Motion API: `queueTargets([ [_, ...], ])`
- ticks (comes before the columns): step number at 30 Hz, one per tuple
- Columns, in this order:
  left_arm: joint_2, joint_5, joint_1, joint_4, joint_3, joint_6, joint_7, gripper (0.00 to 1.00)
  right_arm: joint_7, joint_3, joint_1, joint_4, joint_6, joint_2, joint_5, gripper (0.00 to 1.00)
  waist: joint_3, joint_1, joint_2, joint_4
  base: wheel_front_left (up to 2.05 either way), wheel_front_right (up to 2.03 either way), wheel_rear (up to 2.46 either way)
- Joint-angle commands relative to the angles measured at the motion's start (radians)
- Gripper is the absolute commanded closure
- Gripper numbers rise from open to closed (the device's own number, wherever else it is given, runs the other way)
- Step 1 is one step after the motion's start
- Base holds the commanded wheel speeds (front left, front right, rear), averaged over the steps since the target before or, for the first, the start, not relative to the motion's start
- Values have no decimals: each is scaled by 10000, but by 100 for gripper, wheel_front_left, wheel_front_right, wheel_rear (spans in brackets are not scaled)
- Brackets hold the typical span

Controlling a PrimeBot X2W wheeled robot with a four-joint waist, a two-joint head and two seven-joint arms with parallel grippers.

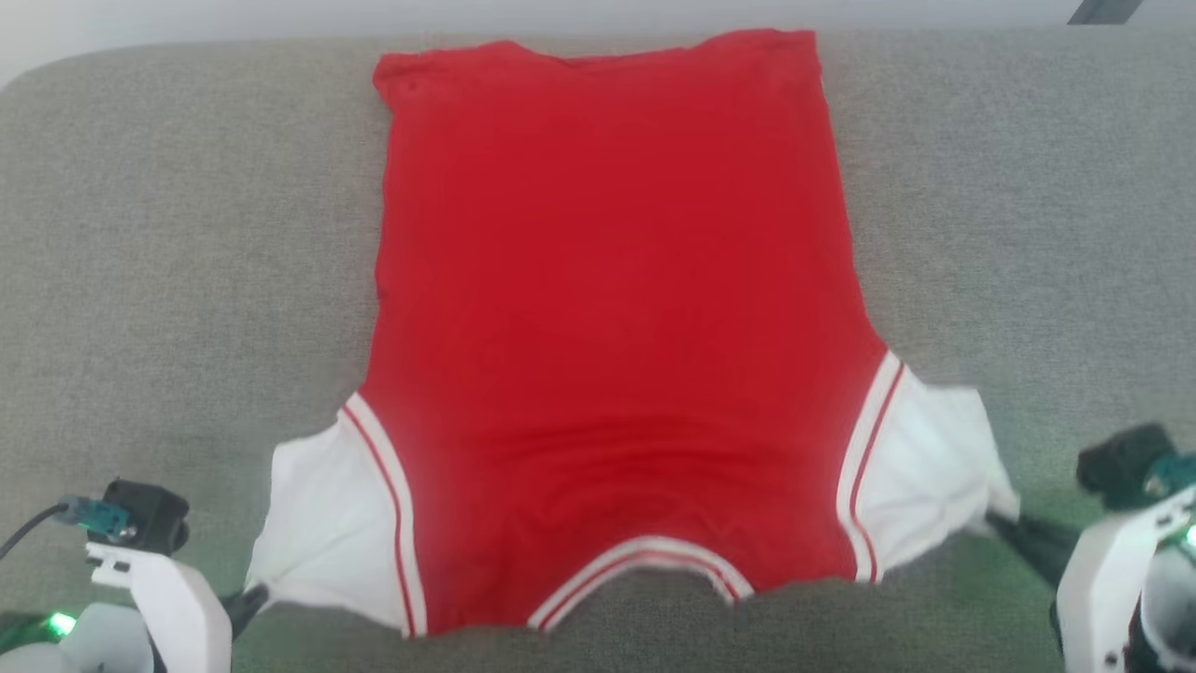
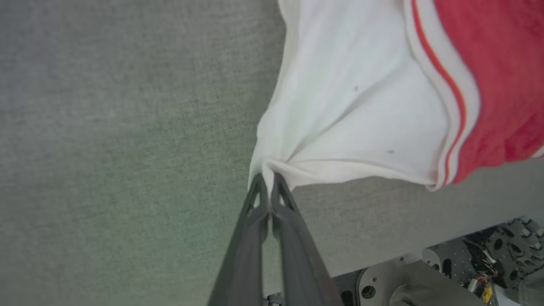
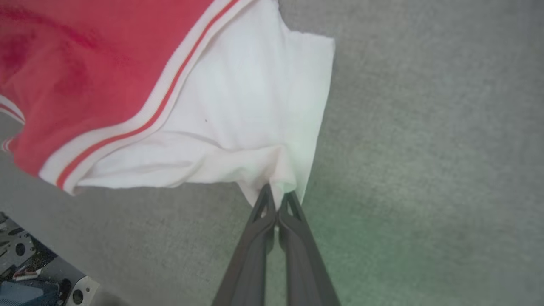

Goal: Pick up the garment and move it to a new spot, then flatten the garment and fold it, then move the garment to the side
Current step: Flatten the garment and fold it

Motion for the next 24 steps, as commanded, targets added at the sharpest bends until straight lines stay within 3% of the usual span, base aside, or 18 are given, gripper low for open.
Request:
queueTargets([
  [1,121,-188,216,-52,-15,140,163,100,182,-89,251,-190,1,44,-20,100,24,0,0,7,0,0,0],
  [7,92,-271,237,-525,34,374,131,100,906,-854,999,-624,-1,696,-155,100,182,0,0,75,0,0,0],
  [8,23,-293,226,-513,58,394,73,100,963,-925,1021,-606,1,822,-212,67,200,0,0,92,0,0,0],
  [9,-21,-168,184,-514,43,366,6,100,1006,-999,1031,-596,1,927,-287,58,219,0,0,109,0,0,0],
  [10,-90,-75,122,-512,46,348,-98,100,1084,-1071,1041,-554,1,1059,-332,39,234,0,0,131,0,0,0],
  [11,-190,-60,89,-492,82,362,-190,100,1162,-1164,1064,-484,1,1180,-380,0,245,0,0,159,0,0,0],
  [24,-959,420,-326,-305,22,61,-650,100,2020,-2116,-54,-1104,1,2065,-722,0,537,0,0,592,0,0,0],
])
